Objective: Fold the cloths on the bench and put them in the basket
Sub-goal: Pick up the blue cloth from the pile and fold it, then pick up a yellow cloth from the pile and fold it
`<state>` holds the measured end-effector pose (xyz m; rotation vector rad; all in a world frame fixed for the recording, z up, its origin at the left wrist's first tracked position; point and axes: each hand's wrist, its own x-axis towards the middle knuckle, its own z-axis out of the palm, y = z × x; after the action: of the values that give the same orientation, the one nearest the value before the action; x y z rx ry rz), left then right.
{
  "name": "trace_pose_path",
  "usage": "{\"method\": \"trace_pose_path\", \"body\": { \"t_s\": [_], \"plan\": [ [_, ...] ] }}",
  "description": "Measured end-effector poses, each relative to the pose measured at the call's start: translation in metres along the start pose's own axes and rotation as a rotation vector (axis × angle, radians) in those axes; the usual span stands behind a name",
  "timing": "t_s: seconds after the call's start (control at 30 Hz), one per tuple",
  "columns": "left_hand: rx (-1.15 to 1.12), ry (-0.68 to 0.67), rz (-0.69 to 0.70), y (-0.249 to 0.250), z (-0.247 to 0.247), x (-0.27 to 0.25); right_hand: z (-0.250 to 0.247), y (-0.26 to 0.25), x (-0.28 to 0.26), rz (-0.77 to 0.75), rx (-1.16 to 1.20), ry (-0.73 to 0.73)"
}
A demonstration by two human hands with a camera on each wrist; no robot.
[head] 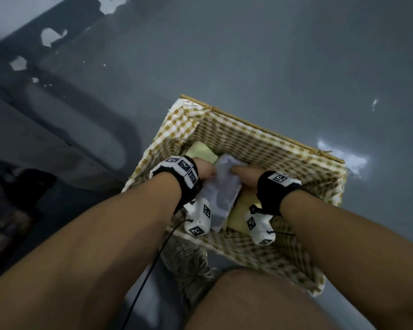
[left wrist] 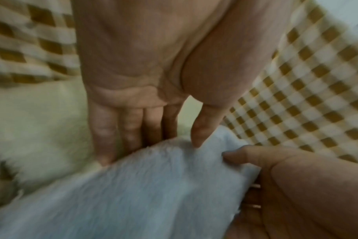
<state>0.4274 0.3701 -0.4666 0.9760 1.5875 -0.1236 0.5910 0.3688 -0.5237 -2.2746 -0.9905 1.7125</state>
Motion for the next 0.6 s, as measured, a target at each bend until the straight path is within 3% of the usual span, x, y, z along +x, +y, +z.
{"method": "trace_pose_path", "body": {
  "t_s": [0.07, 0.17, 0.33, 0.47, 0.6],
  "plan": [
    [-0.208, -0.005, 0.052, 0.007, -0.008, -0.012, -0.007, -0.015, -0.02, -0.052, -0.145, 0.016],
    [-0.335, 0.054, 0.149, 0.017, -0.027, -0.05, -0.01, -0.05, -0.067, -0.187, -0.358, 0.028],
    [-0.215, 0.184, 0.422, 0.004, -0.073, -0.134, 0.017, -0.125, -0.165, -0.448, -0.468, -0.172],
    [-0.297, 0.398, 0.523, -0.05, -0.127, -0.219, 0.068, -0.176, -0.247, -0.663, -0.534, -0.295],
    [-0.419, 0.607, 0.554, -0.136, -0.169, -0.301, 0.146, -0.209, -0.322, -0.801, -0.663, -0.468]
  ]
}}
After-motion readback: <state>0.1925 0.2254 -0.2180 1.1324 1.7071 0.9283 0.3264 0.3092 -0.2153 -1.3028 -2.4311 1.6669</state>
